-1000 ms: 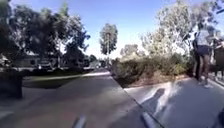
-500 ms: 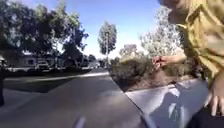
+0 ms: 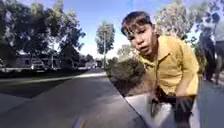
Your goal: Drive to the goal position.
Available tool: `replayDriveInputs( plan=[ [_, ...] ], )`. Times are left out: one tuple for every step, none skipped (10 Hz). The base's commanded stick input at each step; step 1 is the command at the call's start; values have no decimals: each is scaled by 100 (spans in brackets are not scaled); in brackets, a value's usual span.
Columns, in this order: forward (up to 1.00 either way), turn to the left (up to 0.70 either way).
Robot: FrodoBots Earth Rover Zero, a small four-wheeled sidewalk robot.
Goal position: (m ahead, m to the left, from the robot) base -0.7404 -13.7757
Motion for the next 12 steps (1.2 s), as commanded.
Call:
replayDriveInputs(
  plan=[
    [0,-100],
    [0,-100],
    [0,-100],
    [0,-100],
    [0,-100],
    [0,-100],
    [0,-100],
    [0,-100],
    [0,-100],
    [0,-100],
    [0,-100],
    [0,-100]
  ],
)
